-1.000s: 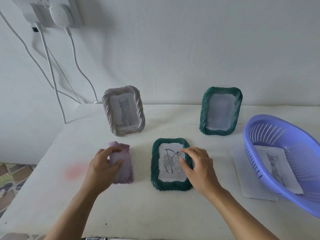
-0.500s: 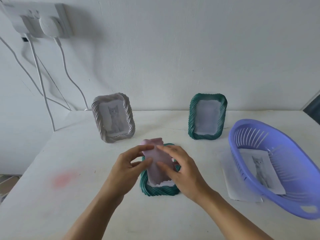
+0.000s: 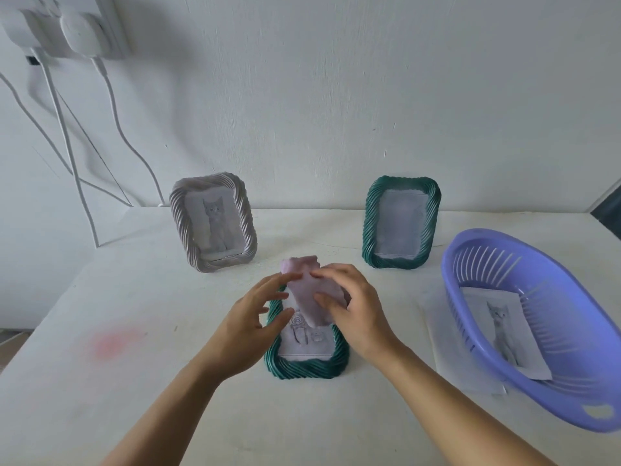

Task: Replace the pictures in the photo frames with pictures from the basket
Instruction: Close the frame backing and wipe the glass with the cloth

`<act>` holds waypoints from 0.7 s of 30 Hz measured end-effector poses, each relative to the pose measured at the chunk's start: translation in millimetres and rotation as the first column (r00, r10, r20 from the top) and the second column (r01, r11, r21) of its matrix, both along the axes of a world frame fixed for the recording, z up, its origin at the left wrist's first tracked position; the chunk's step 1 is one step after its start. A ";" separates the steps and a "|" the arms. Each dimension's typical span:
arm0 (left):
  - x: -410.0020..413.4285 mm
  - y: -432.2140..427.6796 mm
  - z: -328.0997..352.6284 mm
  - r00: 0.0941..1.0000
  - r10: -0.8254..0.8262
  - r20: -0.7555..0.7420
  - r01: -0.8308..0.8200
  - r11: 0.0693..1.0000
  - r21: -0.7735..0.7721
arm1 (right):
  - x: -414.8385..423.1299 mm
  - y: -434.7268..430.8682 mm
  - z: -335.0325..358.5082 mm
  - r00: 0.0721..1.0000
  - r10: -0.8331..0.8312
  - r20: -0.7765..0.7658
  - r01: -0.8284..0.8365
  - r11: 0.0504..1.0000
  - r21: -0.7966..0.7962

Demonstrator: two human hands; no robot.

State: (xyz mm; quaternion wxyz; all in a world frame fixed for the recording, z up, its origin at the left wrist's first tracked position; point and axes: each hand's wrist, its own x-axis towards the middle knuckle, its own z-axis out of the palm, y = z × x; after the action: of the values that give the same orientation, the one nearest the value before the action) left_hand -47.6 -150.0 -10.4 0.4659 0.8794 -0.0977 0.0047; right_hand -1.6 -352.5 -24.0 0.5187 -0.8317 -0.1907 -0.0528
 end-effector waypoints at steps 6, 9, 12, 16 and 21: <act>6.5 20.6 -22.4 1.000 0.016 0.017 -0.020 0.957 0.290 | 12.7 4.2 -10.1 0.998 -0.001 -0.059 -0.010 0.985 -0.174; 1.3 26.9 -37.3 0.999 0.012 -0.037 0.010 0.851 0.526 | 11.3 5.5 -20.5 0.999 0.019 -0.032 -0.029 0.938 -0.346; -4.7 31.8 -47.1 0.996 -0.031 -0.079 0.074 0.780 0.621 | 8.1 8.4 -22.0 0.998 0.022 0.055 0.011 0.843 -0.537; -7.9 35.4 -55.8 0.997 -0.062 -0.051 0.080 0.745 0.662 | 1.1 17.2 -16.0 0.998 0.027 0.065 0.028 0.687 -0.726; -7.4 36.6 -61.1 0.999 -0.048 -0.013 0.044 0.748 0.662 | -2.6 24.7 -28.2 0.987 0.010 0.159 0.126 0.563 -0.817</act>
State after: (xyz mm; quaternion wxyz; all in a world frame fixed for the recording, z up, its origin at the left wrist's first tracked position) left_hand -55.0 -113.3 -71.6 0.1242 0.9847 -0.1159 -0.0395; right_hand -4.2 -327.8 -52.2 0.0539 -0.9771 -0.2031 -0.0352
